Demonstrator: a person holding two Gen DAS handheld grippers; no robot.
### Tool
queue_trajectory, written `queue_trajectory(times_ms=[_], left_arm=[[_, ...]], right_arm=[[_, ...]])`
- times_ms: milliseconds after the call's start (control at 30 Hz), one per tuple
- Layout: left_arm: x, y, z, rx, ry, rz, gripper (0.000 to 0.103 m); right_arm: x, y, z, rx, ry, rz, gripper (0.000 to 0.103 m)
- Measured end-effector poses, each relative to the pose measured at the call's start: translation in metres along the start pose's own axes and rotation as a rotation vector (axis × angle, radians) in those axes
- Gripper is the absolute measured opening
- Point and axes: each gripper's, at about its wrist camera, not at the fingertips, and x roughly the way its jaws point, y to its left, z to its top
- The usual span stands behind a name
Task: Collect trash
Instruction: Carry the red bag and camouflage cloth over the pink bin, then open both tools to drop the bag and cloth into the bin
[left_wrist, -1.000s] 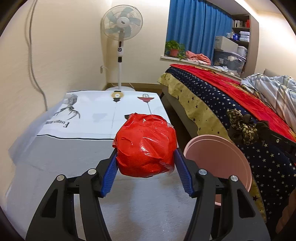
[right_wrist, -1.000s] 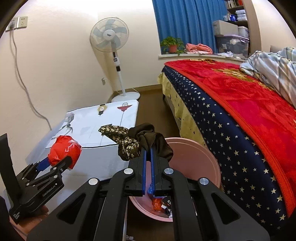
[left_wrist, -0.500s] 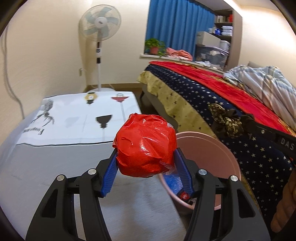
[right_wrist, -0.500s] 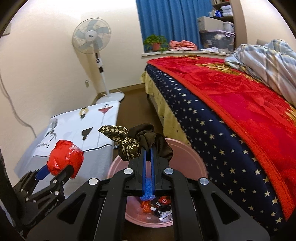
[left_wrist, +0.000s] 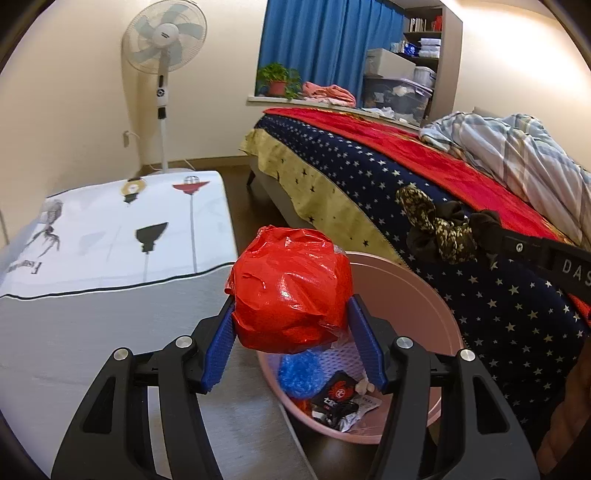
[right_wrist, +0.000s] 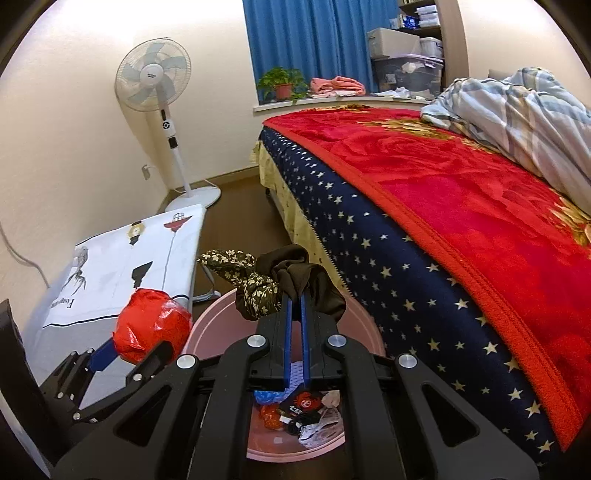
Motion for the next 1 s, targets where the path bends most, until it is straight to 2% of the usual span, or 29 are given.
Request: queue_trajectory(times_ms=[333, 400, 500, 567, 700, 767, 833, 1000], left_arm=[[0.009, -0.011, 0.0, 0.006, 0.011, -0.039, 0.058], [0.01, -0.013, 0.0, 0.007, 0.012, -0.055, 0.059], [0.012, -0.01, 0.0, -0.009, 0.035, -0.093, 0.065], [0.011, -0.007, -0.001, -0.018, 0.036, -0.083, 0.066], [0.002, -0.001, -0.001, -0.015, 0.029, -0.061, 0.066], [-0.004, 0.001, -0.001, -0.011, 0.022, -0.05, 0.071], [-0.013, 0.005, -0.001, -0.009, 0.01, -0.032, 0.074], [-0.035, 0.016, 0.004, -0.013, -0.016, 0.007, 0.083]], right_arm=[[0.002, -0.007, 0.002, 0.015, -0.002, -0.018, 0.005], [0.002, -0.007, 0.002, 0.017, -0.003, -0.026, 0.007], [0.0, -0.008, 0.002, 0.02, -0.009, -0.056, 0.02], [-0.002, -0.01, 0.002, 0.027, -0.015, -0.053, 0.042], [-0.007, -0.008, 0.002, 0.016, -0.035, -0.058, 0.056], [-0.01, -0.008, 0.002, 0.019, -0.04, -0.058, 0.069], [-0.013, -0.008, 0.001, 0.025, -0.042, -0.048, 0.073], [-0.026, -0.005, 0.0, 0.018, -0.065, -0.023, 0.091]])
